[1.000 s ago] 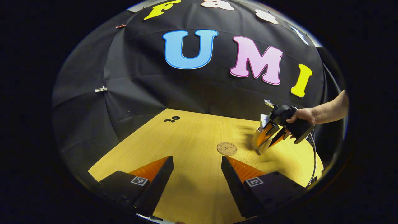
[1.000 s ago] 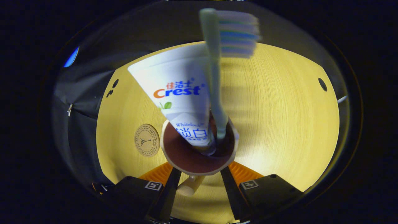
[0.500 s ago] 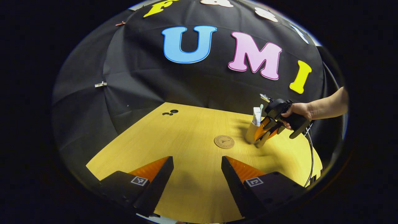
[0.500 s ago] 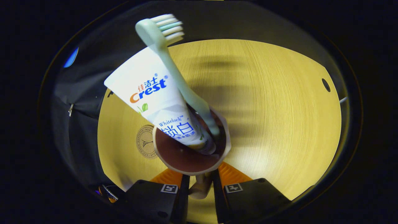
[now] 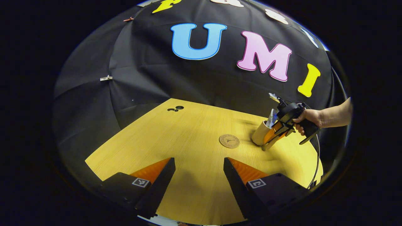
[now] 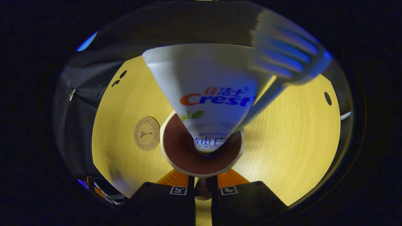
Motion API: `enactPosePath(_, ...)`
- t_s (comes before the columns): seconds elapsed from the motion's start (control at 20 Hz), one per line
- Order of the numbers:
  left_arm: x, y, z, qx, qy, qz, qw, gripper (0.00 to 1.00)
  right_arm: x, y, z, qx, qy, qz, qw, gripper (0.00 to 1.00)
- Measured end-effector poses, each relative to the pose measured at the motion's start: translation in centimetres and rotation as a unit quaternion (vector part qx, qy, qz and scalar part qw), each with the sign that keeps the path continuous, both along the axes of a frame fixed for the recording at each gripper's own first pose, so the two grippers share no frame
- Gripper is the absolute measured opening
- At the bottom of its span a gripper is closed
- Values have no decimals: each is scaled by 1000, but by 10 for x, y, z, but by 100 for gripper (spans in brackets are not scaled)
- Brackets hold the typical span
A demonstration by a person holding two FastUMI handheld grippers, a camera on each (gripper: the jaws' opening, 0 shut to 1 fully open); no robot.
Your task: Put the toothbrush and toothpaste on the desktop into the cup, then pick up the cup and place it on the coaster on the desktop.
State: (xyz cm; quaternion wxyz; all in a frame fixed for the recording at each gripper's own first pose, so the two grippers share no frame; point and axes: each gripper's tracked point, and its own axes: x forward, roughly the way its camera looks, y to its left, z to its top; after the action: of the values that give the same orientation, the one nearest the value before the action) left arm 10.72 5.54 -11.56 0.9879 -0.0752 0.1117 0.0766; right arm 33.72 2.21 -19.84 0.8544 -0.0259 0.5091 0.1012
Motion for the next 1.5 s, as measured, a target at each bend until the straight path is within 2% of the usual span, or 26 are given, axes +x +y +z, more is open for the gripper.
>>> enactPosePath(0.3, -1, -6, -9, -3, 5, -9, 1000, 97, -2, 16, 20, -14, -29, 31, 999, 23)
enactPosePath(0.7, -9, -8, -21, -14, 12, -8, 1000, 98, -6, 84, 26, -9, -28, 76, 997, 23)
enactPosePath(1.0, -28, -1, -33, -60, 23, -5, 998, 98, -13, 123, 10, -26, -17, 109, 994, 23)
enactPosePath(1.2, -42, 26, -42, -71, 31, 20, 997, 98, -16, 136, -3, -45, -7, 125, 991, 23)
enactPosePath(1.4, -57, 44, -44, -76, 38, 45, 995, 98, -12, 132, -9, -77, -11, 129, 989, 23)
enactPosePath(1.5, -64, 49, -48, -86, 41, 53, 994, 98, -13, 133, -10, -76, -7, 127, 989, 23)
